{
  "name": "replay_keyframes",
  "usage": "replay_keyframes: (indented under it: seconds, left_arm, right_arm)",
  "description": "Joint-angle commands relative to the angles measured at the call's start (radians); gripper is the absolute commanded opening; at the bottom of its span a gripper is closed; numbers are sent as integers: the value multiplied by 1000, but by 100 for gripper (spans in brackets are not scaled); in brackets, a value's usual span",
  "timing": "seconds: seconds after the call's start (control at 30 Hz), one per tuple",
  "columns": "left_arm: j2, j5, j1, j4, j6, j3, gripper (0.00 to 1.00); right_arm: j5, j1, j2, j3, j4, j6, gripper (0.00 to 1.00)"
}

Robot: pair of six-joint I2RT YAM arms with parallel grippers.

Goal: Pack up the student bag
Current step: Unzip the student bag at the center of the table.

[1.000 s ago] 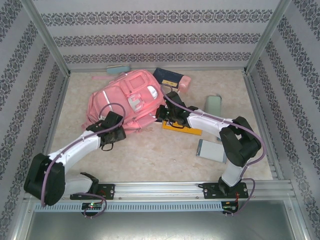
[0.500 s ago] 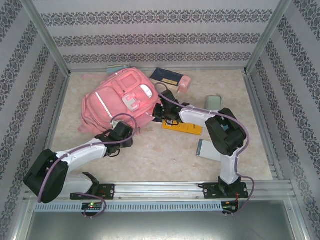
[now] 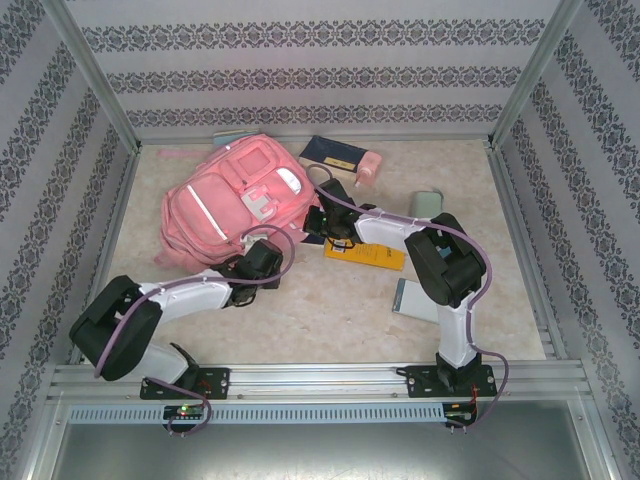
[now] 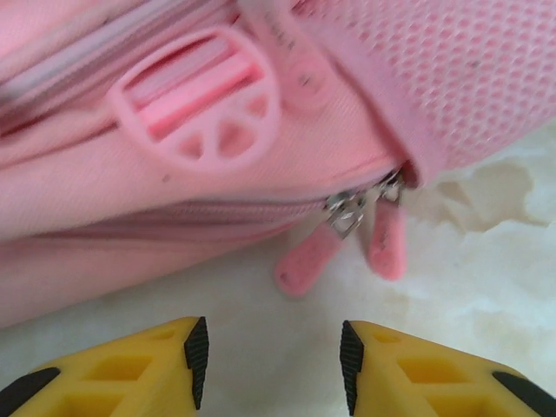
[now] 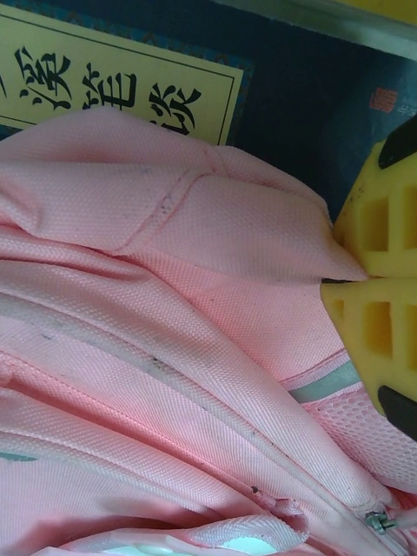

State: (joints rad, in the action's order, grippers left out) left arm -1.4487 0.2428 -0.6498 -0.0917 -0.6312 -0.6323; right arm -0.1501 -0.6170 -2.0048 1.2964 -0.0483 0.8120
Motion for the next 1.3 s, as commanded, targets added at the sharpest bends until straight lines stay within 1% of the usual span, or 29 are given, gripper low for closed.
replay_keyframes:
  seconds: [0.0, 0.17, 0.33, 0.43, 0.6, 0.9, 0.93, 1.1, 1.13, 1.17, 1.2, 1.23, 1.27]
  left_arm:
    - [-52, 43, -15, 34, 19, -47, 44]
    - [-108, 89, -14, 11, 13, -81, 40]
    - [-139, 109, -14, -6, 15, -105, 37]
    - [-167, 117, -15, -17, 30, -126, 34]
    - [-209, 147, -15, -37, 56, -162, 32]
    - [-254, 124, -13, -47, 149, -191, 31]
    - [-257, 106, -13, -48, 167, -194, 27]
    - [-243, 59, -13, -62, 201, -191, 19]
    - [-236, 43, -13, -58, 211, -186, 14]
    - [-232, 32, -13, -61, 218, -185, 12]
    - [-230, 30, -13, -67, 218, -187, 12]
    - [-232, 25, -13, -72, 222, -189, 15]
    - [-236, 21, -13, -75, 227, -191, 25]
  right_arm:
    - [-48, 4, -25, 12, -22, -22, 0]
    - [-53, 6, -15, 2, -22, -24, 0]
    - [-57, 8, -8, -9, -18, -25, 0]
    - [-60, 9, -8, -13, -17, -22, 0]
    - [-70, 10, -3, -17, -17, -20, 0]
    - [-81, 11, 4, -22, -15, -20, 0]
    - [-83, 11, 3, -22, -15, -20, 0]
    - [-86, 13, 5, -20, -12, -20, 0]
    - [-85, 13, 5, -21, -12, -20, 0]
    - [-86, 14, 6, -22, -13, -20, 0]
    - [-86, 13, 7, -22, -12, -19, 0]
    - [-86, 13, 6, -23, -10, -19, 0]
    - [-85, 13, 5, -23, -10, -19, 0]
